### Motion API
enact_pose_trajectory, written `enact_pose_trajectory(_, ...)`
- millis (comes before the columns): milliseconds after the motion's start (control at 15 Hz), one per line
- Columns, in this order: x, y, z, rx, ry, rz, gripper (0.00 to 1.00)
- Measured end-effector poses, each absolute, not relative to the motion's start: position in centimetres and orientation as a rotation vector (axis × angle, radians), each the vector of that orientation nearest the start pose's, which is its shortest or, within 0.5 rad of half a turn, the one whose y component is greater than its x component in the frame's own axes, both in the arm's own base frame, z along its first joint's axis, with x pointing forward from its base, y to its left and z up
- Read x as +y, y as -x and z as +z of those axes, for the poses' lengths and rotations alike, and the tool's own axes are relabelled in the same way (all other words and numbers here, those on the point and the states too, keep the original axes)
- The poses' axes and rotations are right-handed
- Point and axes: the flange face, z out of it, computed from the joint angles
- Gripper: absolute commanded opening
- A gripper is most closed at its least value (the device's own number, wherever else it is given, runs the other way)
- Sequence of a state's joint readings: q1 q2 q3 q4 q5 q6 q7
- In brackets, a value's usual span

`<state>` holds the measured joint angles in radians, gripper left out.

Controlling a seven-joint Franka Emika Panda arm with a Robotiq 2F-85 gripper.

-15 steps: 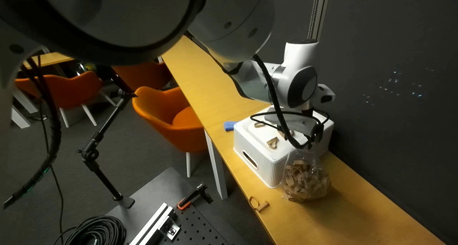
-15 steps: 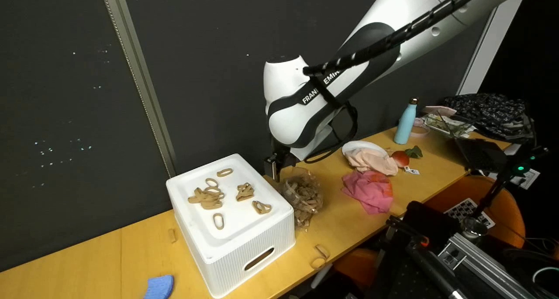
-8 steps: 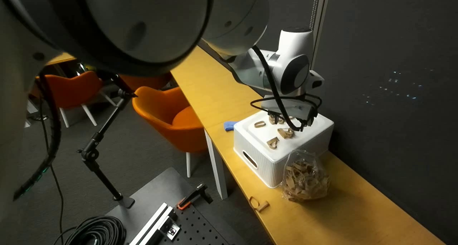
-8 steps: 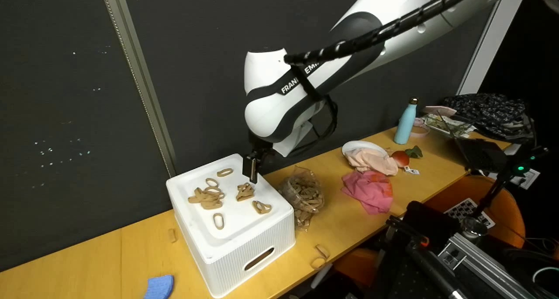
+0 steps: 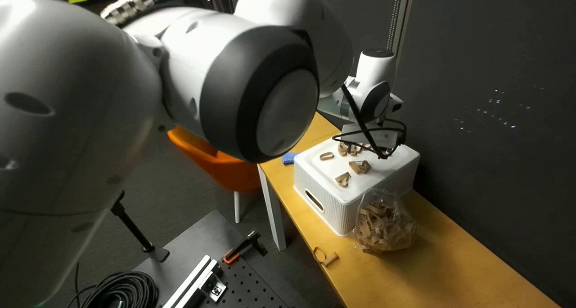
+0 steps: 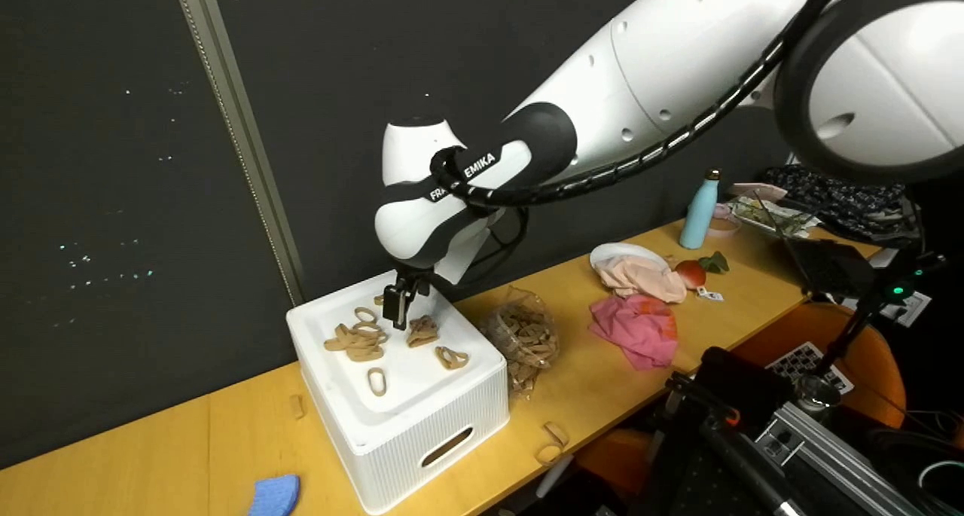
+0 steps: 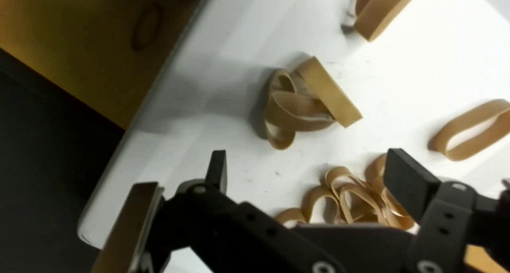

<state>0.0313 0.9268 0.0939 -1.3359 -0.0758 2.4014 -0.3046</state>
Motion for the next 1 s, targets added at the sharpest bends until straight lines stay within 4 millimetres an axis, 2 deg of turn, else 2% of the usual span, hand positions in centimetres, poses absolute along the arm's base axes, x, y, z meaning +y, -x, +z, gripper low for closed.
enact_pose_trajectory(200, 10.0, -76.5, 18.3, -0.740, 3.030, -0.222, 1.00)
enact_pose_trajectory(467, 11.4, -77.9, 18.1, -0.789, 3.016, -0.220, 1.00)
enact_pose_trajectory(1000, 14.2, -78.7, 16.2, -0.862, 2.993, -0.167, 1.00)
